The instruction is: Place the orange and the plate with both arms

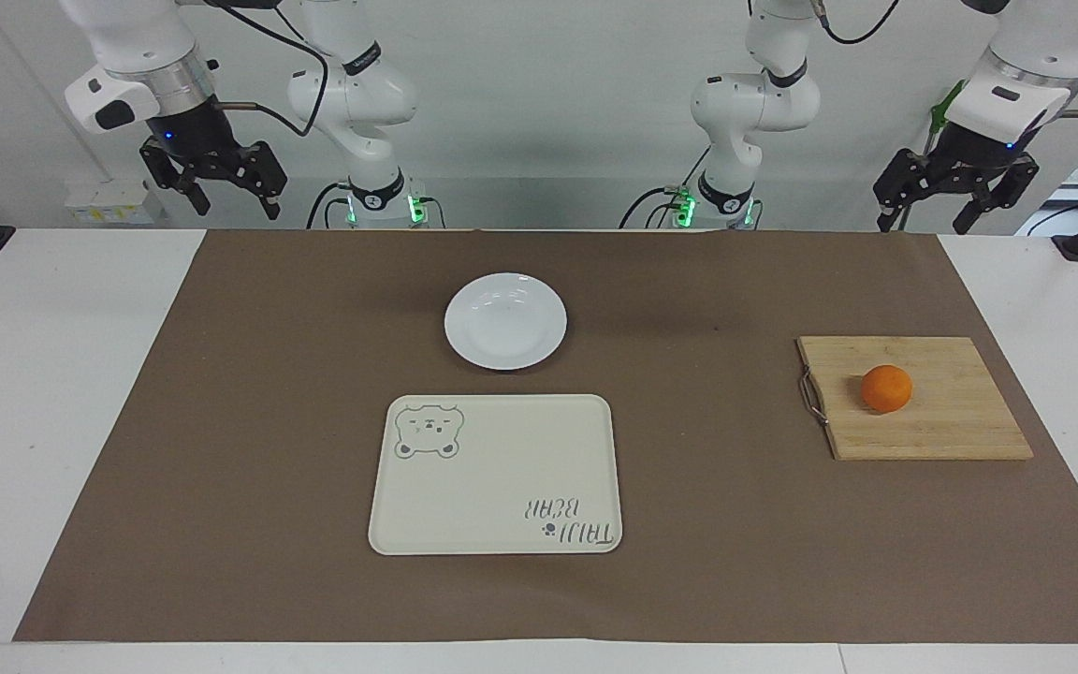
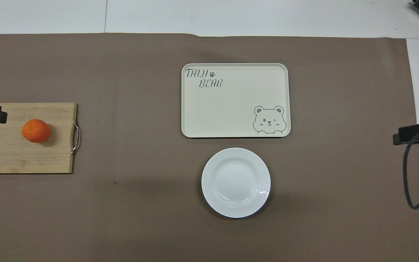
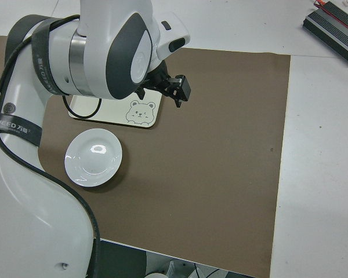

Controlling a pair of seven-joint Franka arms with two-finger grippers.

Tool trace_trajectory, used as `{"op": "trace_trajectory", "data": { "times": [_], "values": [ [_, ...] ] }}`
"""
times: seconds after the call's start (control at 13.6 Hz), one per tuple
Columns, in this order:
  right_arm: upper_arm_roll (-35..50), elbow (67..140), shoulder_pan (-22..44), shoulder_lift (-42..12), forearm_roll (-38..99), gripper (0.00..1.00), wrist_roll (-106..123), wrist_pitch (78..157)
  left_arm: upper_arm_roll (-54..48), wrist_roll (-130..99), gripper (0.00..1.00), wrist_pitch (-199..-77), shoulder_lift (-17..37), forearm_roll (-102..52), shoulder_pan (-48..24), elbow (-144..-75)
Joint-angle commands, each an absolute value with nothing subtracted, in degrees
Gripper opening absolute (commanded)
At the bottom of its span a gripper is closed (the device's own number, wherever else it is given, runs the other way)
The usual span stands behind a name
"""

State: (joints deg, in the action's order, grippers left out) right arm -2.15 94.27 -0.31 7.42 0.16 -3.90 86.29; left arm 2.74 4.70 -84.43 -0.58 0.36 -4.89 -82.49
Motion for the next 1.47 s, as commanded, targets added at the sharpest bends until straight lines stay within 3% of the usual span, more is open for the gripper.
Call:
{"op": "trace_trajectory", "data": {
  "times": [0.0,1.4],
  "values": [
    [-2.1,95.4,-0.5,8.4,-0.1,1.0,-2.7,86.4,2.6,4.4,1.0,-84.1,-1.2,0.0,-4.5,-82.8],
    [-2.1,95.4,-0.5,8.5,-0.1,1.0,-2.7,86.4,2.3,4.2,1.0,-82.6,-1.8,-0.1,-5.4,-83.6]
  ]
}}
